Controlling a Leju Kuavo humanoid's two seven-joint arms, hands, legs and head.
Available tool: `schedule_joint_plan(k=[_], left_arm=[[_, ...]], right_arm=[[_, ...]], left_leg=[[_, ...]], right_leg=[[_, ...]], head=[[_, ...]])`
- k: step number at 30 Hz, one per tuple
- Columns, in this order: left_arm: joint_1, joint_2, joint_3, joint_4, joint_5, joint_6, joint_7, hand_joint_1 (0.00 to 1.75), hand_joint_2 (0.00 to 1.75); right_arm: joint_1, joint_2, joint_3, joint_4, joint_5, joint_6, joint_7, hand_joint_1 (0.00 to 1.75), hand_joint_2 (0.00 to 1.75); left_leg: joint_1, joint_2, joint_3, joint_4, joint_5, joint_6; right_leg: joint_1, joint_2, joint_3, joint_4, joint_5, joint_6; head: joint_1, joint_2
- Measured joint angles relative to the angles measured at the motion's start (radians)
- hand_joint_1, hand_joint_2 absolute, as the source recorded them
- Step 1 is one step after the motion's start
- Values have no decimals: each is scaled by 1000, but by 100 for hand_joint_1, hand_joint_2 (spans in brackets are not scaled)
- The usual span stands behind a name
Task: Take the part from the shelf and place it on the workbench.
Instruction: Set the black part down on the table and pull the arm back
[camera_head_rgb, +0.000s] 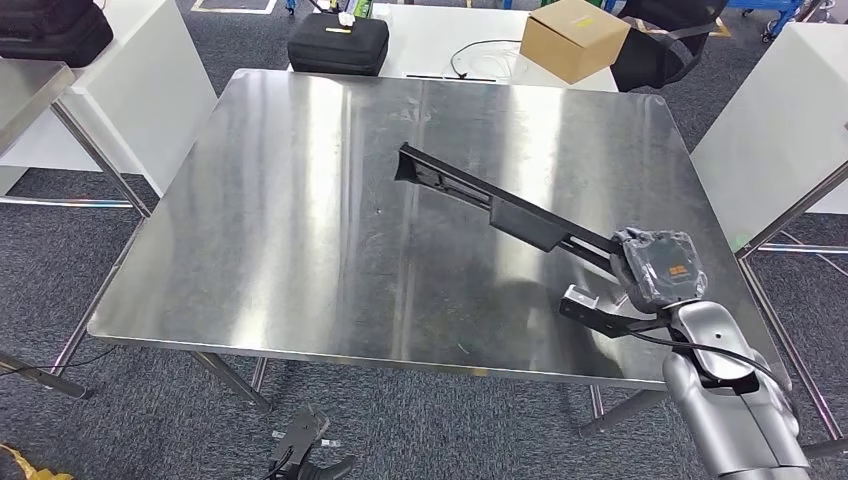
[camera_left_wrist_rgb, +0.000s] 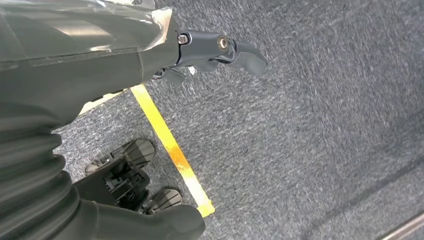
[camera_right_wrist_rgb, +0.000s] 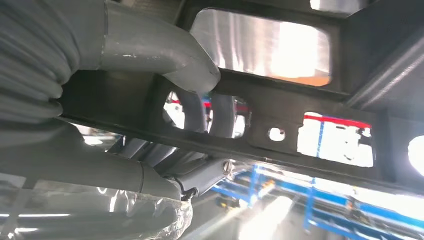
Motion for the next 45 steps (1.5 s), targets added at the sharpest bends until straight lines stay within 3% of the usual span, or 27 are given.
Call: schedule_joint_plan(k=[4, 8, 32, 45], left_arm=[[-2, -1, -1, 0, 0, -9, 6, 0, 175], [-3, -3, -1, 1, -1, 6, 17, 0, 0], [-5, -5, -15, 9, 3, 10, 35, 0, 0], [-4, -12, -24, 9, 14, 14, 35, 0, 0]], right_arm=[[-23, 8, 50, -24, 3, 16, -1, 0, 0], [-23, 7, 78, -38, 4, 21, 4, 0, 0], [22, -49, 94, -114, 37, 94, 23, 0, 0], [-46, -10, 159, -139, 44, 172, -6, 0, 0]], left_leg=[[0, 0, 0, 0, 0, 0], [-1, 0, 0, 0, 0, 0], [-1, 0, 0, 0, 0, 0], [0, 0, 0, 0, 0, 0]], right_leg=[[0, 0, 0, 0, 0, 0], [0, 0, 0, 0, 0, 0], [0, 0, 0, 0, 0, 0], [0, 0, 1, 0, 0, 0]], head=[[0, 0], [0, 0], [0, 0], [0, 0]])
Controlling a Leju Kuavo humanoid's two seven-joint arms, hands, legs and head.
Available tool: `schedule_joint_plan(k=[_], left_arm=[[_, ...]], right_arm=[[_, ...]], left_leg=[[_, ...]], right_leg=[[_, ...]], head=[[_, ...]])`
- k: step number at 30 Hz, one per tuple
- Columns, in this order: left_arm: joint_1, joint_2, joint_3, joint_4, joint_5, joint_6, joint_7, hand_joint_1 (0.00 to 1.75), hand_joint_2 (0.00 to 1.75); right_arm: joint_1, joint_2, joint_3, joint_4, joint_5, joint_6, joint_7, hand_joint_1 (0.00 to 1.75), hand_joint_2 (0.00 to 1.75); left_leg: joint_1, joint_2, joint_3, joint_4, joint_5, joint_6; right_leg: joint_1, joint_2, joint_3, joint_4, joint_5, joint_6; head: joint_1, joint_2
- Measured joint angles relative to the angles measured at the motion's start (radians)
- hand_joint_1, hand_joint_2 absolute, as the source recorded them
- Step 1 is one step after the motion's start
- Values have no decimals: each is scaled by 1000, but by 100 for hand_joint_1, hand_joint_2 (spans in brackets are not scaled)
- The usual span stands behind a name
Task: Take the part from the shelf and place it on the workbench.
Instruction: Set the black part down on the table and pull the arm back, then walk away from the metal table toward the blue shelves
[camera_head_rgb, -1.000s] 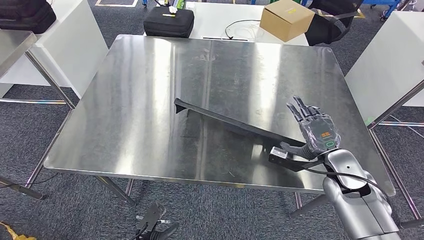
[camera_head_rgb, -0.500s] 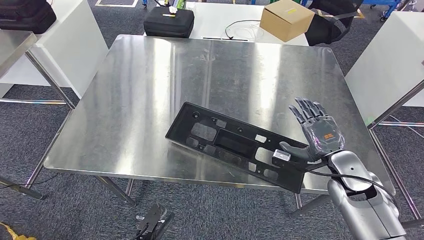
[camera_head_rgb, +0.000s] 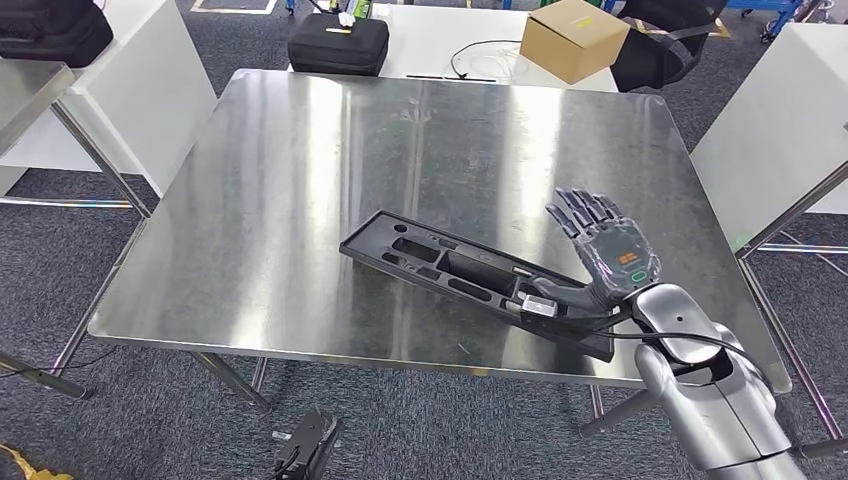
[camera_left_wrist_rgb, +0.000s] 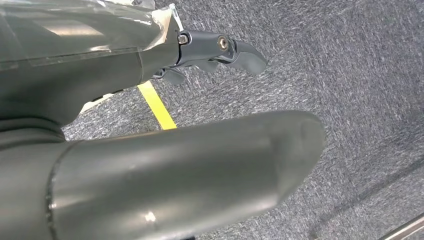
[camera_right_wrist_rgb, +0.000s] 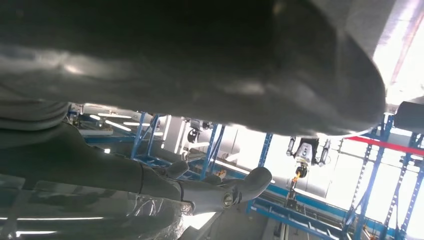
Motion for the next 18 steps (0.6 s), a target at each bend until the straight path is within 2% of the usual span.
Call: schedule_joint_plan(k=[3, 6, 10, 12, 15, 18], left_arm=[[0, -7, -1, 0, 2, 7, 3, 0, 0], [0, -14, -2, -1, 4, 6, 12, 0, 0], [5, -16, -2, -1, 14, -9, 15, 0, 0], [9, -12, -2, -1, 21, -19, 12, 0, 0], [15, -1, 0, 3, 36, -23, 4, 0, 0], [23, 12, 8, 6, 53, -22, -8, 0, 0]], right_arm=[[-4, 6, 12, -4, 2, 8, 0, 0, 0], [-7, 11, 21, -11, 12, 14, 36, 0, 0], [-6, -1, -31, -41, -1, 0, 104, 0, 0], [-2, -18, -96, -69, -25, -18, 121, 0, 0], [23, -50, -247, -125, -103, -72, 123, 0, 0], [81, -101, -426, -174, -246, -133, 72, 0, 0]], left_leg=[[0, 0, 0, 0, 0, 0], [0, 0, 0, 0, 0, 0], [0, 0, 0, 0, 0, 0], [-1, 0, 0, 0, 0, 0], [-1, -2, 0, 0, 0, 0], [-1, -4, -1, 1, 0, 0]], right_leg=[[0, 0, 0, 0, 0, 0], [0, 0, 0, 0, 0, 0], [0, 0, -1, 0, 0, 0], [0, 0, -1, 0, 0, 0], [-1, -1, -1, -1, 0, 0], [-1, -3, -1, -1, 0, 0]], head=[[0, 0], [0, 0], [0, 0], [0, 0], [0, 0], [0, 0]])
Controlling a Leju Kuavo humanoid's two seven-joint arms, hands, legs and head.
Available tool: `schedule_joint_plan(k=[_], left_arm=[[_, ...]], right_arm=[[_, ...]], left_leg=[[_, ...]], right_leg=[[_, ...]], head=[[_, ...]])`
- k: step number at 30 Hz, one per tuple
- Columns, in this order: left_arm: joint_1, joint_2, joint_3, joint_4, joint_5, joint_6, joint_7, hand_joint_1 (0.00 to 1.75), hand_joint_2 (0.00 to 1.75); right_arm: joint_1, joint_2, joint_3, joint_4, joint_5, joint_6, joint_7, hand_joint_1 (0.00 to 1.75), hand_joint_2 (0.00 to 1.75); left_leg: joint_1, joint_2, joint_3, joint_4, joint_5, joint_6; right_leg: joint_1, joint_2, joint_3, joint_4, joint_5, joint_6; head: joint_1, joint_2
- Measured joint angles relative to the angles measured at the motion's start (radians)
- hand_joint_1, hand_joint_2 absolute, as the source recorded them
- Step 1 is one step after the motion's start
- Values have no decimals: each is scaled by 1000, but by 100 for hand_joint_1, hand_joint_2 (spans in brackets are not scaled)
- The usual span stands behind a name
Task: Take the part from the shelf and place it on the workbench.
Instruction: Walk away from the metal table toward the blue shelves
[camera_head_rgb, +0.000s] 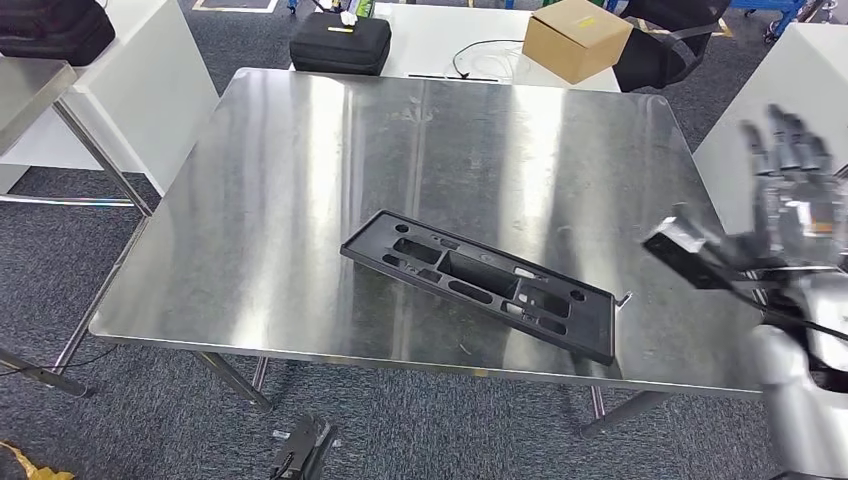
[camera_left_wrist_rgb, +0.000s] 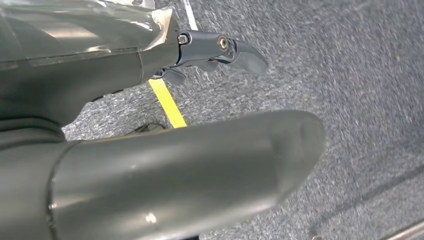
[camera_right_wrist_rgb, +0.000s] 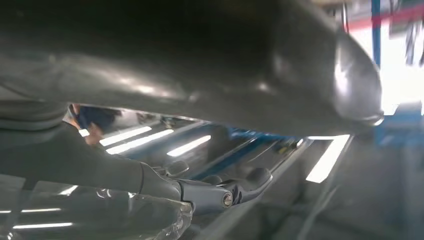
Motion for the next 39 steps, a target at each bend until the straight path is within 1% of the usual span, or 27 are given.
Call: schedule_joint_plan(k=[3, 6, 8, 10, 13, 15, 17, 19, 21, 24, 26, 28, 29, 30, 31, 32, 33, 34, 35, 36, 37, 38, 39], left_arm=[[7, 13, 11, 2, 14, 2, -12, 0, 0], [10, 21, 24, 5, 33, 8, -32, 0, 0], [17, 26, 32, 7, 44, 12, -47, 0, 0], [27, 31, 40, 8, 50, 12, -55, 0, 0], [33, 36, 46, 9, 54, 18, -59, 0, 0], [36, 37, 49, 9, 56, 31, -60, 0, 0], [45, 39, 50, 9, 59, 40, -61, 0, 0], [52, 42, 51, 9, 60, 42, -61, 0, 0], [55, 43, 51, 9, 60, 43, -61, 0, 0], [56, 45, 55, 9, 69, 55, -57, 0, 0], [62, 47, 65, 9, 80, 67, -53, 0, 0], [71, 50, 76, 9, 89, 76, -52, 0, 0], [75, 52, 79, 9, 92, 80, -52, 0, 0], [79, 53, 83, 9, 94, 83, -53, 0, 0], [83, 54, 86, 9, 95, 85, -53, 0, 0], [88, 54, 89, 9, 96, 86, -54, 0, 0], [93, 54, 92, 9, 96, 88, -54, 0, 0], [97, 54, 93, 9, 97, 89, -54, 0, 0], [100, 54, 94, 9, 97, 90, -53, 0, 0], [102, 54, 95, 9, 98, 92, -52, 0, 0], [104, 55, 96, 9, 98, 93, -51, 0, 0], [105, 56, 98, 9, 100, 95, -51, 0, 0], [106, 58, 101, 9, 102, 98, -50, 0, 0]], right_arm=[[59, -43, -157, -25, -125, -32, -60, 0, 0], [132, -67, -261, -51, -245, -64, -118, 0, 0], [209, -73, -325, -81, -326, -92, -162, 0, 0], [273, -71, -381, -109, -359, -109, -185, 0, 0], [334, -66, -432, -140, -397, -116, -207, 0, 0], [386, -43, -455, -176, -466, -125, -244, 0, 0], [449, 1, -478, -225, -518, -136, -283, 0, 0], [493, 39, -496, -260, -534, -141, -302, 0, 0], [515, 61, -509, -281, -543, -140, -310, 0, 0], [552, 100, -527, -316, -587, -134, -349, 0, 0], [592, 150, -537, -357, -631, -130, -399, 0, 0], [629, 205, -543, -400, -658, -131, -445, 0, 0], [645, 231, -546, -421, -666, -133, -461, 0, 0], [660, 255, -548, -438, -671, -135, -474, 0, 0], [673, 278, -549, -454, -676, -136, -482, 0, 0], [685, 298, -550, -468, -680, -137, -488, 0, 0], [694, 316, -550, -478, -683, -137, -491, 0, 0], [702, 331, -550, -487, -685, -137, -494, 0, 0], [708, 344, -550, -495, -686, -135, -496, 0, 0], [712, 357, -550, -504, -687, -133, -499, 0, 0], [715, 370, -549, -511, -687, -131, -503, 0, 0], [718, 385, -549, -518, -687, -129, -506, 0, 0], [723, 401, -548, -524, -686, -127, -510, 0, 0]], left_leg=[[0, 1, -1, 0, 0, 0], [0, 2, 0, 0, -1, 0], [0, 0, 0, -1, -1, 0], [0, 1, 0, -1, -1, 0], [1, 5, 1, -1, -1, 0], [1, 4, 2, -1, -1, 0], [1, 3, 2, -1, -1, 0], [1, 4, 2, -1, -1, 0], [1, 6, 2, -1, -1, 0], [-4, 6, 3, 2, -5, 6], [-8, 5, 4, 0, -4, 12], [-4, 7, 12, -17, 6, 21], [-1, 9, 17, -26, 11, 24], [1, 12, 21, -33, 15, 27], [1, 14, 21, -35, 16, 28], [1, 16, 21, -35, 16, 28], [1, 18, 20, -34, 16, 28], [3, 18, 20, -34, 16, 26], [5, 19, 19, -33, 16, 22], [9, 18, 19, -32, 16, 17], [11, 17, 18, -28, 15, 8], [13, 15, 17, -25, 14, -2], [12, 13, 15, -20, 12, -11]], right_leg=[[0, 1, -1, 0, 0, 0], [0, 2, -1, 0, 0, 0], [1, 0, 0, 0, 0, 0], [1, 0, -1, 0, -1, -1], [1, 4, -1, 0, 0, -1], [1, 3, -1, 0, -1, -1], [2, 2, -1, 0, -1, -1], [1, 3, -1, 0, -1, -1], [1, 5, -1, -1, -1, -1], [-3, 5, 1, -3, 0, 1], [-5, 3, 3, -6, 2, 4], [-9, 3, -1, 2, -5, 7], [-10, 4, -12, 28, -22, 4], [-11, 4, -33, 74, -47, 0], [-10, 5, -60, 136, -76, -4], [-10, 5, -90, 202, -102, -5], [-11, 5, -111, 248, -115, -2], [-13, 5, -117, 264, -113, 6], [-17, 5, -104, 240, -96, 18], [-23, 4, -72, 181, -70, 32], [-28, 4, -35, 112, -49, 44], [-29, 9, -4, 60, -29, 49], [-29, 13, 14, 28, -21, 46]], head=[[0, 0], [0, 0], [0, 0], [0, 0], [0, 0], [0, 0], [0, 0], [-1, 0], [0, 0], [0, 0], [-1, 0], [0, 0], [1, 0], [3, 0], [3, 0], [4, 0], [4, 0], [4, 0], [4, 0], [5, 0], [5, 0], [6, 0], [8, 0]])
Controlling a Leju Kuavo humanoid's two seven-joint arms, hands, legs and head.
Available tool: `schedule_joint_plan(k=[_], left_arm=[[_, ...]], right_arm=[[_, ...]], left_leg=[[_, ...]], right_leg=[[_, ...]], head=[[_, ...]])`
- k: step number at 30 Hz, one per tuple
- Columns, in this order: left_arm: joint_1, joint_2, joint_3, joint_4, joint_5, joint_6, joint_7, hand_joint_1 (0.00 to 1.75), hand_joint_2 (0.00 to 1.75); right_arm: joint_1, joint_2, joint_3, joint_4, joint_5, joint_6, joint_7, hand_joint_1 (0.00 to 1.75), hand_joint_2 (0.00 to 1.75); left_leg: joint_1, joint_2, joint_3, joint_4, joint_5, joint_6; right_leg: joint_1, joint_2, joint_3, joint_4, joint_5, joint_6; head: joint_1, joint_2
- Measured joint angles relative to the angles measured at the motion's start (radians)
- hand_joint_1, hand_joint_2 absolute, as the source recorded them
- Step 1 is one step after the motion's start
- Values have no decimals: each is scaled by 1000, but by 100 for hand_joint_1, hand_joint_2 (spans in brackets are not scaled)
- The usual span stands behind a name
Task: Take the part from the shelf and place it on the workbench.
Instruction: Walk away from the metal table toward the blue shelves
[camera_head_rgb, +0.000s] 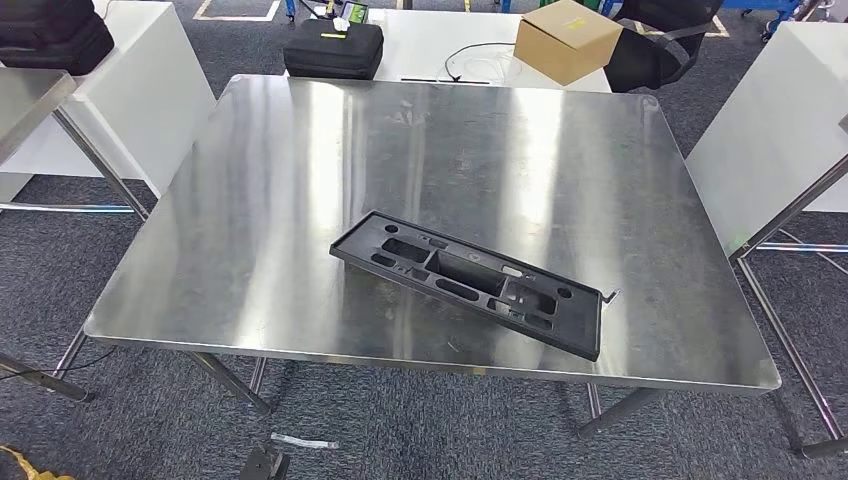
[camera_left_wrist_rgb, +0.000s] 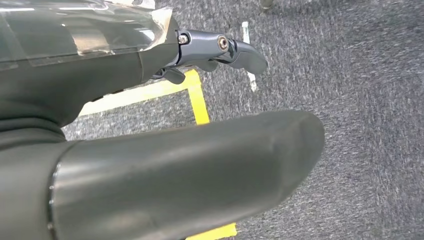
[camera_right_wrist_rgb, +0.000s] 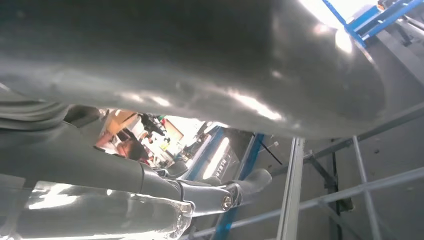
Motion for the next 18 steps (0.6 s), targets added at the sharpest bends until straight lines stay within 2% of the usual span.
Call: schedule_joint_plan(k=[2, 4, 5, 6, 8, 9, 10, 11, 12, 14, 15, 16, 18], left_arm=[[4, 1, 6, 1, 7, 8, -1, 0, 0], [11, 2, 14, 1, 15, 14, -4, 0, 0], [14, 2, 18, 2, 19, 16, -5, 0, 0], [17, 2, 21, 2, 23, 18, -6, 0, 0], [21, 2, 28, 2, 32, 22, -8, 0, 0], [24, 1, 32, 2, 36, 23, -9, 0, 0], [28, 1, 38, 2, 41, 24, -10, 0, 0], [32, 1, 43, 2, 44, 25, -10, 0, 0], [35, 2, 48, 2, 46, 25, -10, 0, 0], [38, 3, 55, 1, 52, 25, -11, 0, 0], [38, 4, 59, 0, 55, 24, -12, 0, 0], [40, 4, 63, -1, 59, 23, -12, 0, 0], [45, 4, 71, -2, 65, 21, -14, 0, 0]], right_arm=[[7, 27, 3, -6, 0, 3, -8, 0, 0], [9, 49, 6, -7, -2, 4, -15, 0, 0], [10, 58, 7, -8, -4, 5, -17, 0, 0], [12, 65, 8, -8, -5, 5, -19, 0, 0], [16, 83, 10, -9, -9, 5, -20, 0, 0], [19, 93, 12, -9, -11, 5, -20, 0, 0], [23, 103, 14, -10, -12, 4, -20, 0, 0], [26, 111, 15, -11, -13, 3, -20, 0, 0], [28, 118, 15, -12, -13, 2, -20, 0, 0], [30, 133, 16, -18, -13, 0, -22, 0, 0], [31, 140, 16, -21, -13, -1, -23, 0, 0], [30, 146, 16, -23, -12, -1, -25, 0, 0], [26, 154, 16, -24, -11, -1, -28, 0, 0]], left_leg=[[-5, -6, -5, 7, 2, -13], [-3, -5, -12, 20, -7, -20], [0, -3, -22, 41, -28, -22], [1, 1, -38, 80, -62, -23], [0, 4, -83, 201, -143, -22], [-1, 4, -98, 252, -168, -20], [-1, 4, -100, 278, -176, -18], [-1, 4, -83, 268, -165, -14], [-1, 4, -47, 222, -142, -8], [-4, 4, 42, 92, -101, 3], [-7, 4, 72, 44, -90, 6], [-11, 3, 86, 18, -86, 7], [-19, 3, 79, 8, -77, 12]], right_leg=[[4, 9, -1, 1, 1, -22], [-1, 9, -12, 5, 0, -44], [-2, 8, -17, 6, 4, -53], [-2, 6, -22, 6, 8, -63], [9, 1, -34, 6, 17, -82], [15, -1, -41, 6, 22, -90], [21, -3, -48, 6, 26, -95], [25, -3, -53, 7, 30, -97], [28, -3, -57, 7, 34, -98], [34, -4, -62, 7, 42, -93], [37, -4, -64, 8, 46, -88], [39, -5, -65, 9, 50, -81], [38, -6, -68, 7, 61, -66]], head=[[-2, 0], [-8, 0], [-11, 0], [-13, 0], [-15, 0], [-16, 0], [-16, 0], [-16, 0], [-16, 0], [-16, 0], [-15, 0], [-15, 0], [-14, 0]])
